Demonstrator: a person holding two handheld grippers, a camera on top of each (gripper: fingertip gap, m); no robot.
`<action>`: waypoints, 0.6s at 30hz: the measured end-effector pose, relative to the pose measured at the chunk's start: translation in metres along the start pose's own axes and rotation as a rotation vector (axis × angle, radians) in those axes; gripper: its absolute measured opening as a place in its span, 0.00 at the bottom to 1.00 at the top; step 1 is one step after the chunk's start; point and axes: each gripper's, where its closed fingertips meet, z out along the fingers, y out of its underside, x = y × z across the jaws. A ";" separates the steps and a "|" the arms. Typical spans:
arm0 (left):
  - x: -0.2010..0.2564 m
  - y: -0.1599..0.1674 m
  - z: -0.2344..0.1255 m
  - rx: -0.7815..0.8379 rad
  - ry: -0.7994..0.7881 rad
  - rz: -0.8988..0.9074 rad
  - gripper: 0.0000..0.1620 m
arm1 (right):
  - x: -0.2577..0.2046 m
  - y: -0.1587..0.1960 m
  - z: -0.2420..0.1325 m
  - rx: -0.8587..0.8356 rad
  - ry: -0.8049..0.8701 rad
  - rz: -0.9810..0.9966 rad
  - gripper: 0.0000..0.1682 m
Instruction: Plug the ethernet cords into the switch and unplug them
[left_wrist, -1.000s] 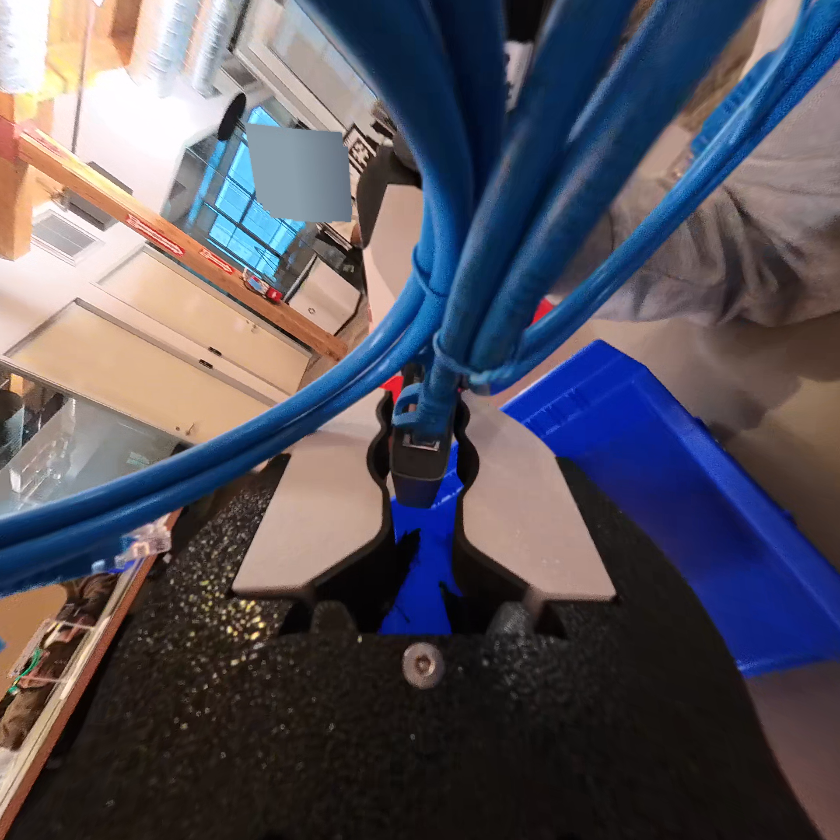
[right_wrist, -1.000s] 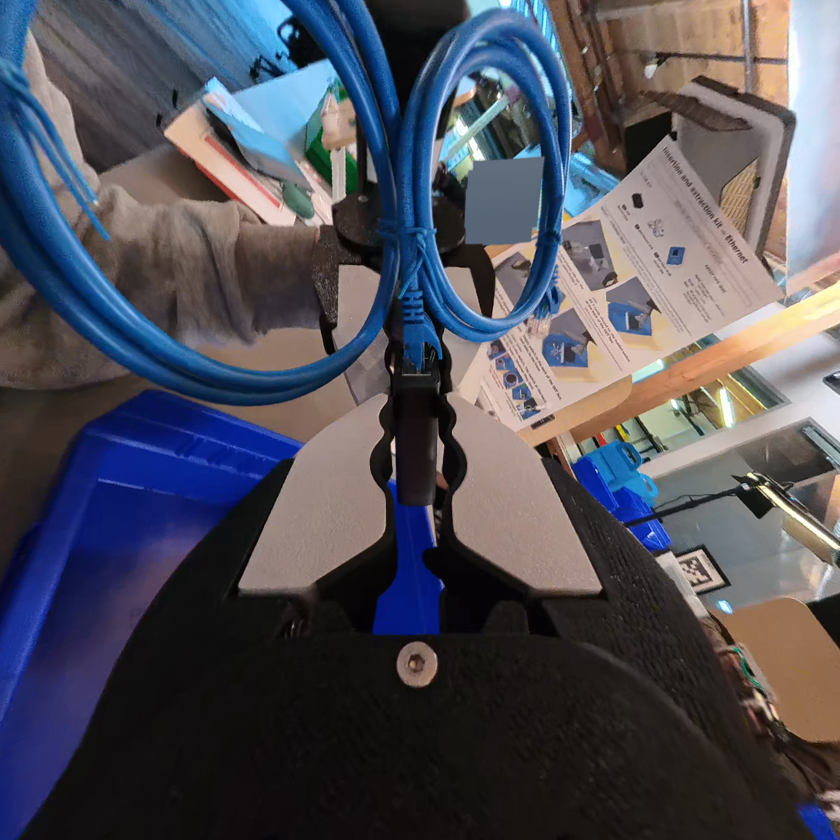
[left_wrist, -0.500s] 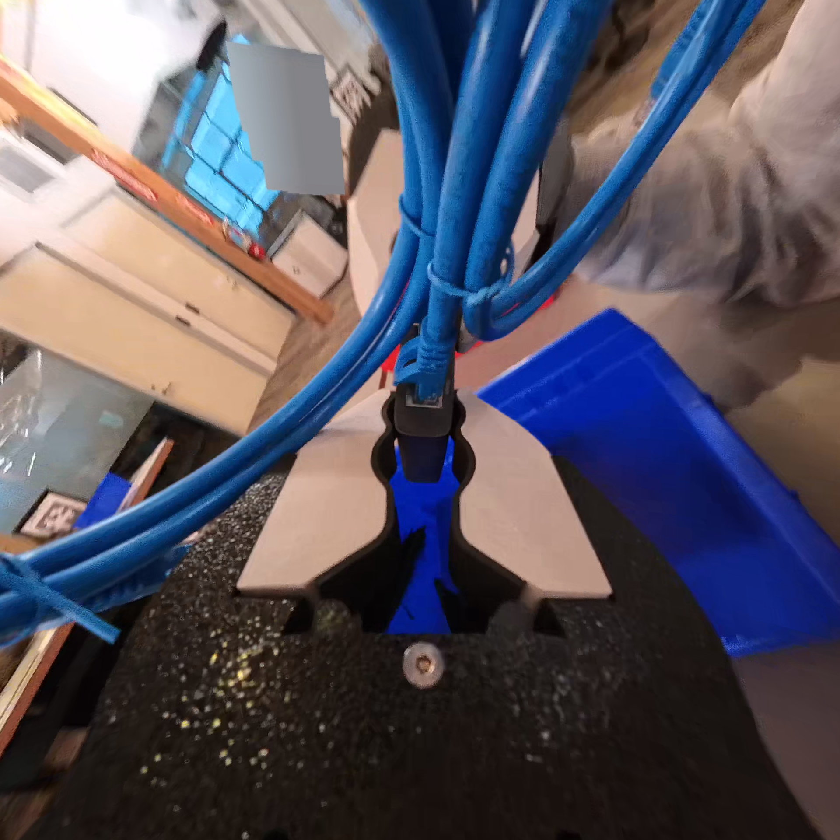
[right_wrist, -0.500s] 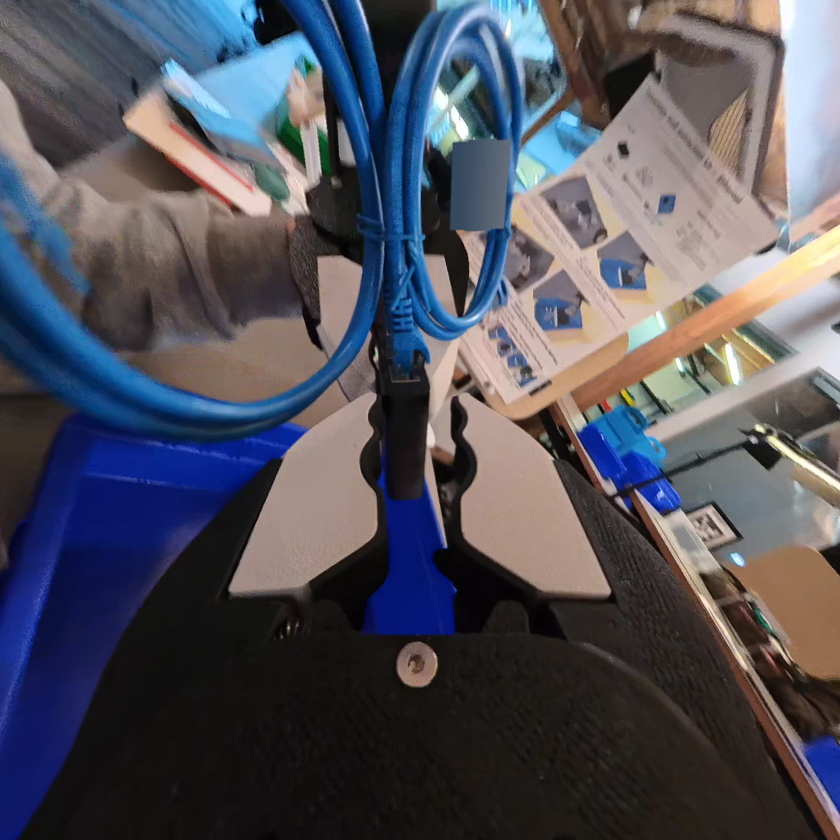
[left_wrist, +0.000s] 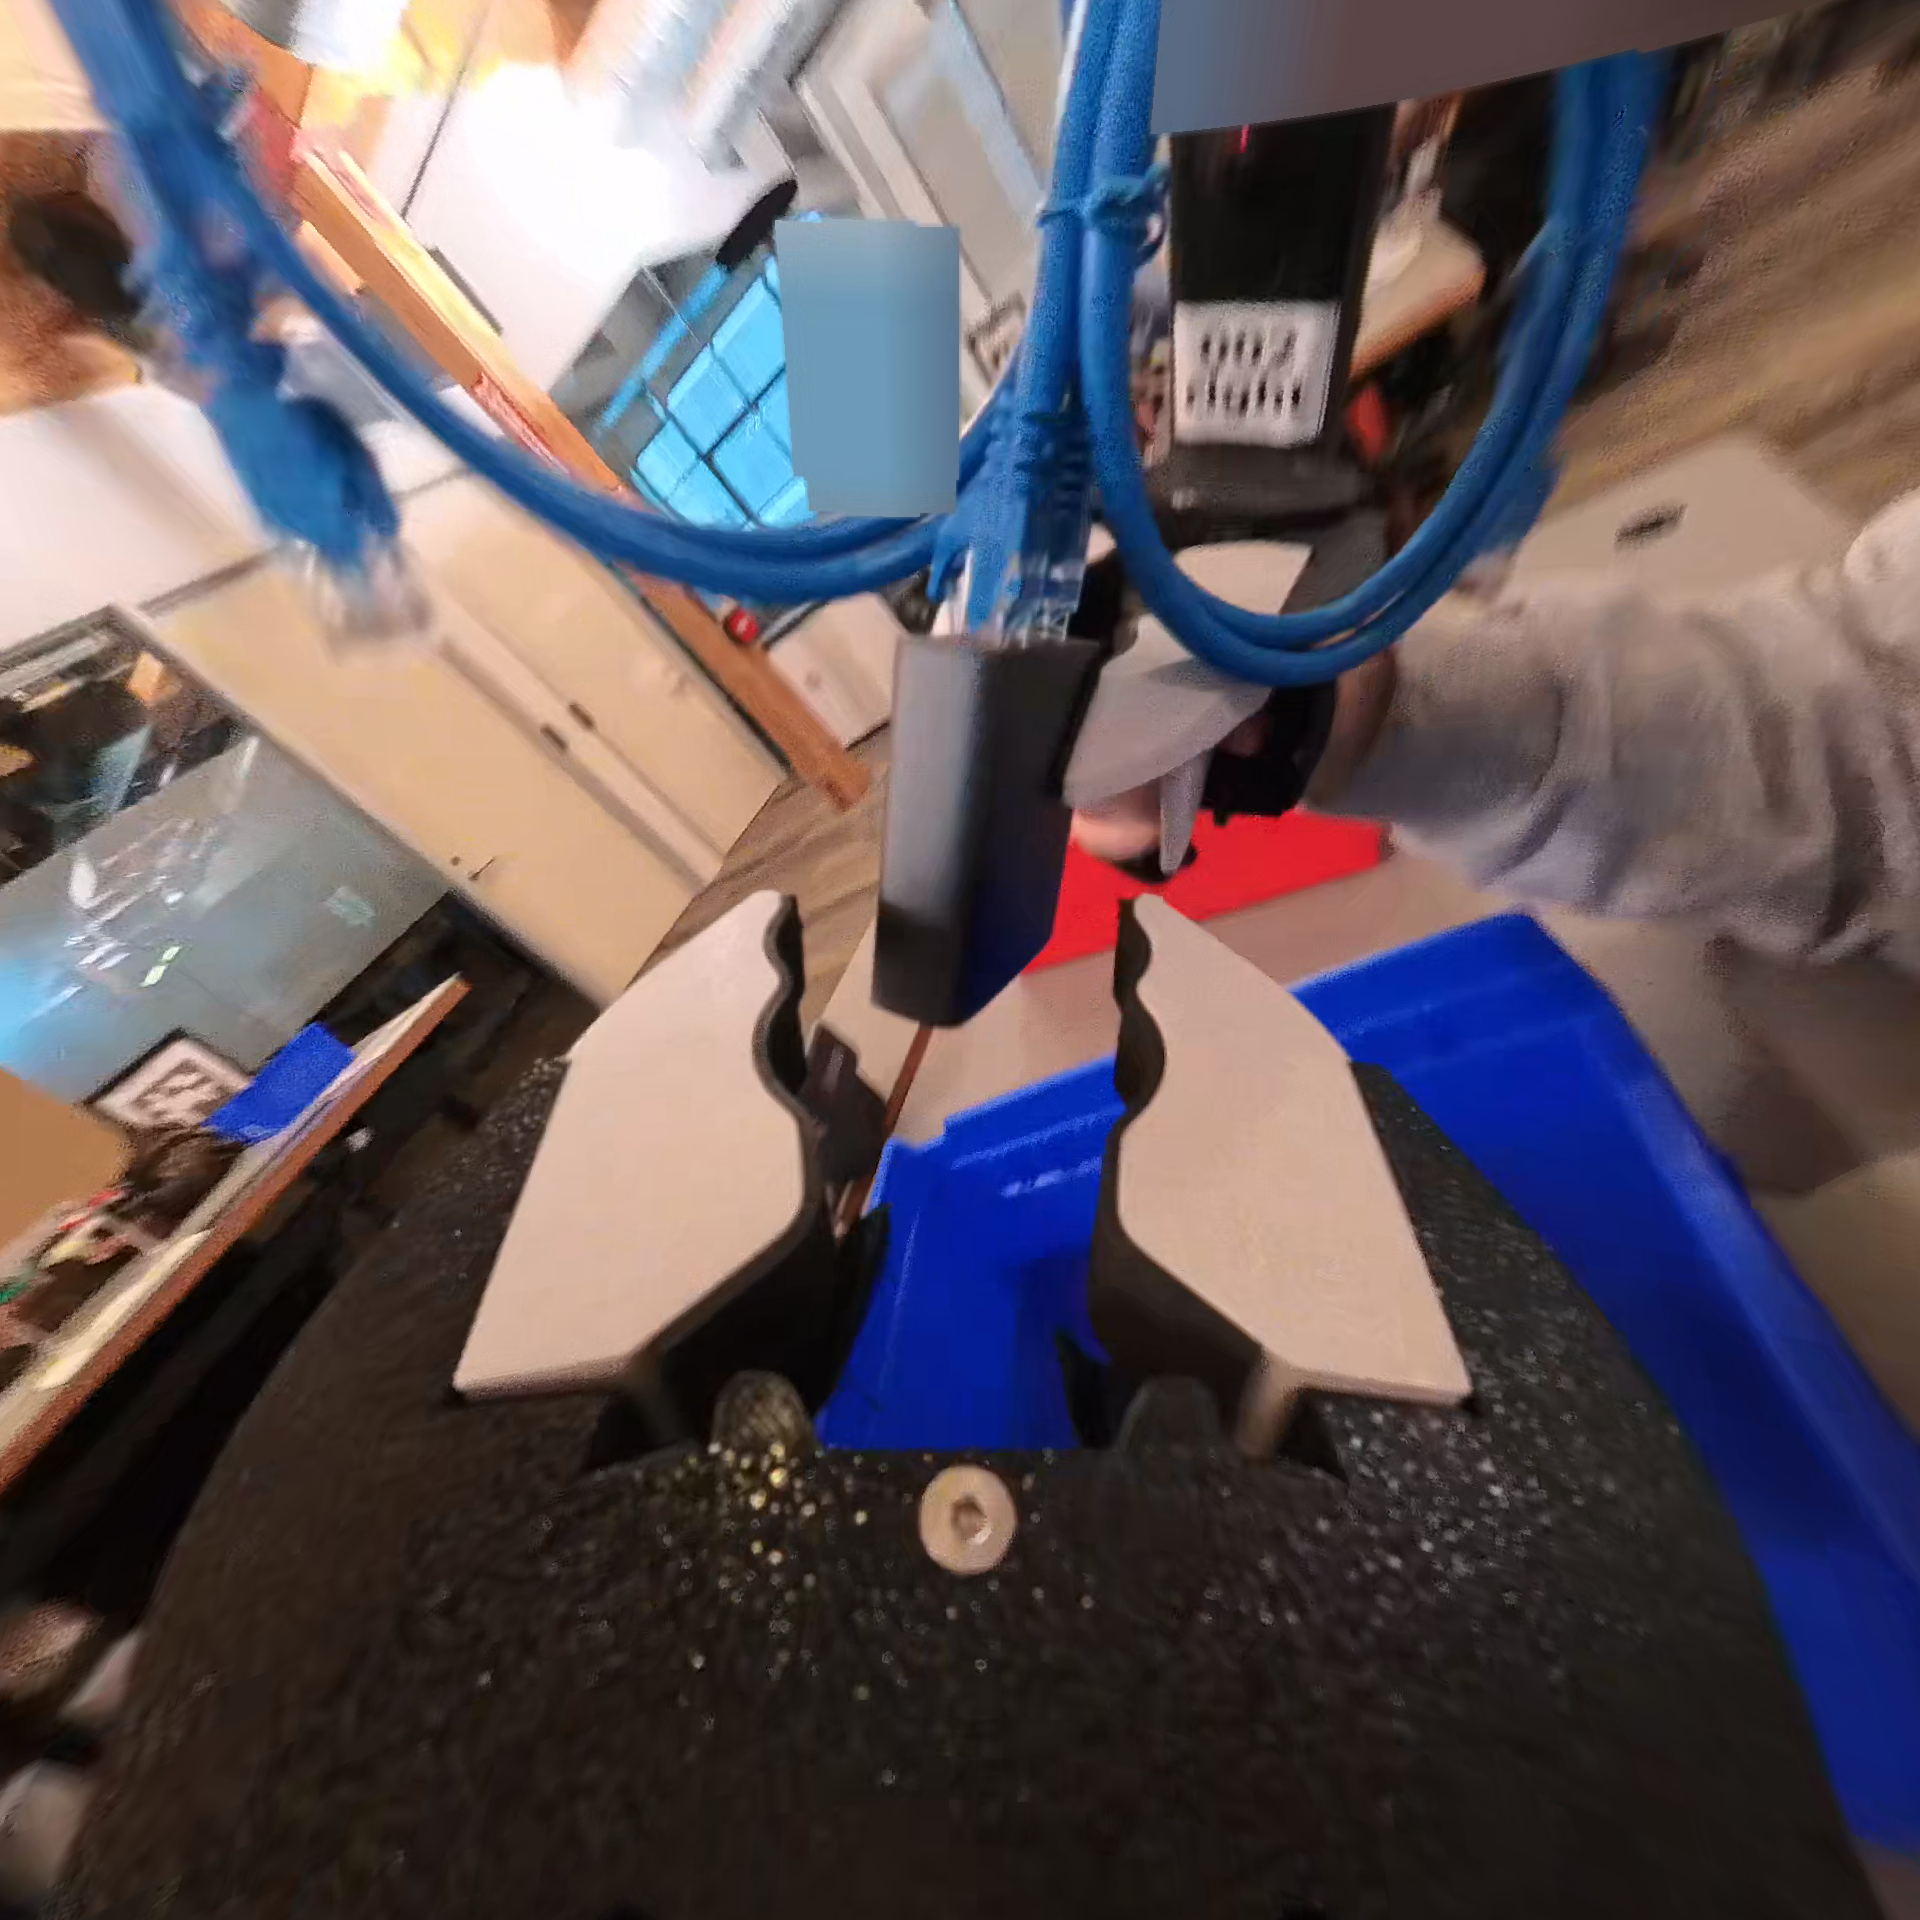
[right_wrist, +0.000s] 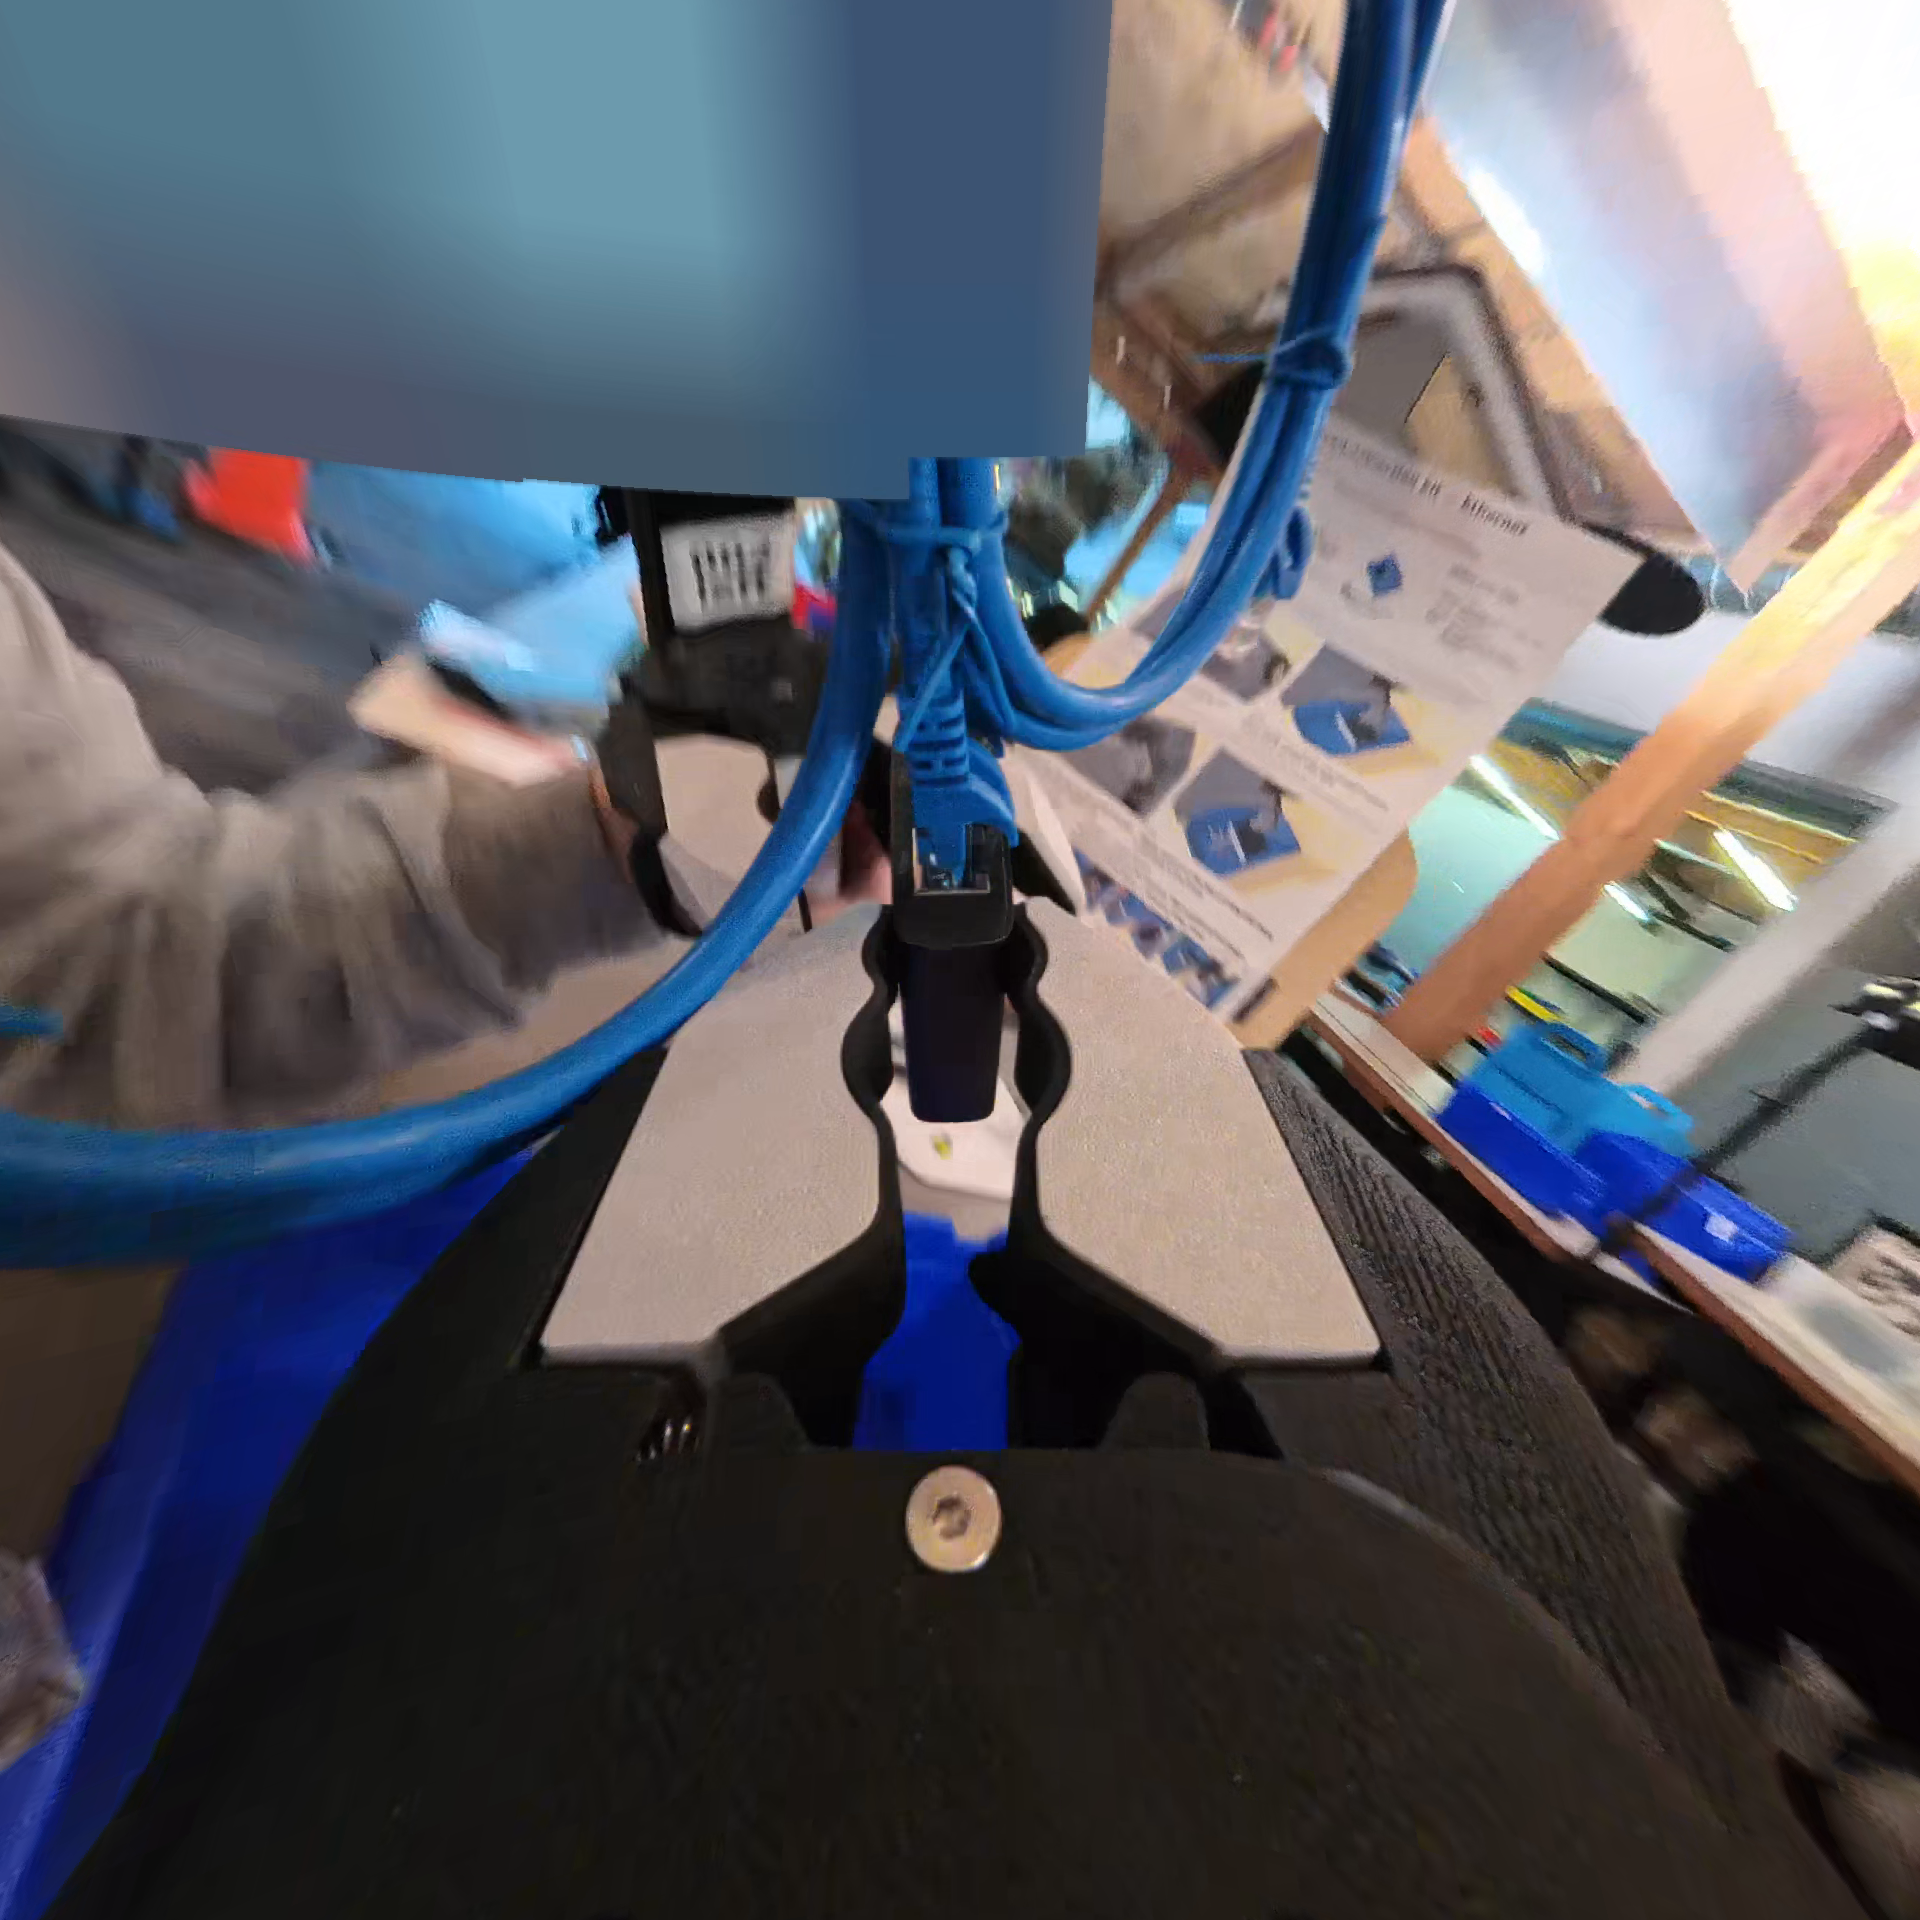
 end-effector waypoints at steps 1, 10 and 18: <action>-0.001 -0.005 0.002 0.063 0.014 -0.050 0.36 | 0.003 -0.005 -0.003 0.065 -0.006 0.051 0.11; 0.001 -0.032 0.014 0.368 0.120 -0.314 0.16 | 0.004 -0.014 -0.009 0.205 -0.055 0.154 0.11; -0.013 -0.022 0.004 0.183 -0.086 -0.020 0.13 | 0.037 0.017 -0.024 -0.027 0.144 0.051 0.20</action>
